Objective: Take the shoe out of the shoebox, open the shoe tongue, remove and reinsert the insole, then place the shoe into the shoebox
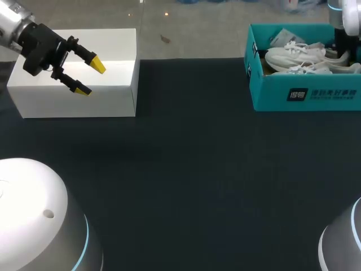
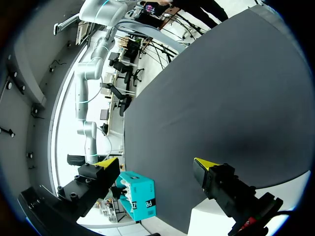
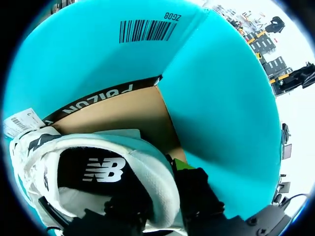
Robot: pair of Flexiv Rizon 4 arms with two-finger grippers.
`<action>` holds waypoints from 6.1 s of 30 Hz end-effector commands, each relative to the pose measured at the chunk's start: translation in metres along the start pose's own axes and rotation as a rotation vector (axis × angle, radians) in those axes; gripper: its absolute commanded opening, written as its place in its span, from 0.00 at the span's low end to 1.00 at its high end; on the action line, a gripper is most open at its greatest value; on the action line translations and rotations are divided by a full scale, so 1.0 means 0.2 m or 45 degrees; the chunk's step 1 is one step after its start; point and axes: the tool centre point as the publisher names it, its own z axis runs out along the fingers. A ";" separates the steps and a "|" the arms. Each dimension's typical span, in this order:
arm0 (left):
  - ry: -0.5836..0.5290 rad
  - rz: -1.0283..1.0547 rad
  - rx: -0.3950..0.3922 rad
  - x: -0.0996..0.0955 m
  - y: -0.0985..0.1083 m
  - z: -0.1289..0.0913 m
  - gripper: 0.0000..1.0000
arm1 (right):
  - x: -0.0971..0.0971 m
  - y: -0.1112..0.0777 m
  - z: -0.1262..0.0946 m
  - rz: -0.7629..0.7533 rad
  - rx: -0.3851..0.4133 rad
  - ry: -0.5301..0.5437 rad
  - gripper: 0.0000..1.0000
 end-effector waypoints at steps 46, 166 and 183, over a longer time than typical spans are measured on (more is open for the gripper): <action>0.004 0.000 0.003 0.00 0.00 0.00 1.00 | -0.17 -0.27 -0.75 -0.045 0.130 0.453 1.00; -0.700 -2.956 -1.132 0.26 0.50 -0.45 1.00 | -0.47 -1.36 -0.62 -0.978 -0.112 0.411 1.00; -0.280 -3.619 -2.008 0.33 0.65 -0.36 1.00 | -0.51 -1.35 -0.67 -1.027 -0.105 0.226 1.00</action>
